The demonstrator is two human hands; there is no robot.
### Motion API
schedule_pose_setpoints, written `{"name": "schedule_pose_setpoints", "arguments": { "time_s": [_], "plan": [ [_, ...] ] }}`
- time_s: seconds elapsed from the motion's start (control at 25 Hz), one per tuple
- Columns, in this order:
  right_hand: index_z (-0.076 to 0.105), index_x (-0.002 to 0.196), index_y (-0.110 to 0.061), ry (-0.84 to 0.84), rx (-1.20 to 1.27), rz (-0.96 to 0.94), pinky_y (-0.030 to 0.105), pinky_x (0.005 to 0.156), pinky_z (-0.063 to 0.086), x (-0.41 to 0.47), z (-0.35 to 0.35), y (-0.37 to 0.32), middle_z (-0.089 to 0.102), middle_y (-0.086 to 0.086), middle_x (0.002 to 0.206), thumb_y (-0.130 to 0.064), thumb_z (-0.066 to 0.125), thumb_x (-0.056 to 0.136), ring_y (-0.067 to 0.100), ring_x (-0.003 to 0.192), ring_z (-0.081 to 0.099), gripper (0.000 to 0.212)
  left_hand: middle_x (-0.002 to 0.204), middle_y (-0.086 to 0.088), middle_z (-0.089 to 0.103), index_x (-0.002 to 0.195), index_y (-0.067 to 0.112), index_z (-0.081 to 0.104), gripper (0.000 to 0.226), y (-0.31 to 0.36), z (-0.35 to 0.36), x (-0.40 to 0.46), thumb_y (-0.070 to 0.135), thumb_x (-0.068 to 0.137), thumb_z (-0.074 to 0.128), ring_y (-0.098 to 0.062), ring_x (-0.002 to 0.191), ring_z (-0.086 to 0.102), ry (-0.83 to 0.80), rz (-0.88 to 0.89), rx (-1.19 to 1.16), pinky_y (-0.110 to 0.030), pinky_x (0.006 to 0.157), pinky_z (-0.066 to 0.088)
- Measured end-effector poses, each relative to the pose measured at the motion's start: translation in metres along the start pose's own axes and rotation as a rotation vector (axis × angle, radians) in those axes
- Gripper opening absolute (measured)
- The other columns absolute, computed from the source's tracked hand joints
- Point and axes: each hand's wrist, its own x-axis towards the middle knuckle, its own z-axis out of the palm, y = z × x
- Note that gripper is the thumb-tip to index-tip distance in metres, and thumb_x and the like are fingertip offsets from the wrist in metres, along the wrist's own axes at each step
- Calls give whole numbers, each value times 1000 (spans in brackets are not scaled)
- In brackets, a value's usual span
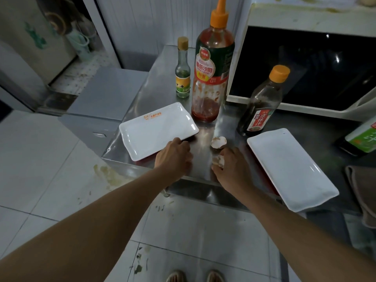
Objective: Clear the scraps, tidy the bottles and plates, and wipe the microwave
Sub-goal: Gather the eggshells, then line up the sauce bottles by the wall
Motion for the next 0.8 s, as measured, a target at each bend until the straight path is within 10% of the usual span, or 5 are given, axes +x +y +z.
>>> {"name": "schedule_pose_setpoints", "arguments": {
  "time_s": [0.8],
  "plan": [
    [55, 114, -9, 161, 81, 56, 22, 76, 36, 39, -74, 33, 60, 10, 115, -19, 64, 86, 23, 104, 57, 31, 110, -12, 51, 107, 11, 52, 34, 74, 26, 73, 31, 83, 62, -29, 100, 51, 130, 104, -58, -37, 72, 41]
  ]
}}
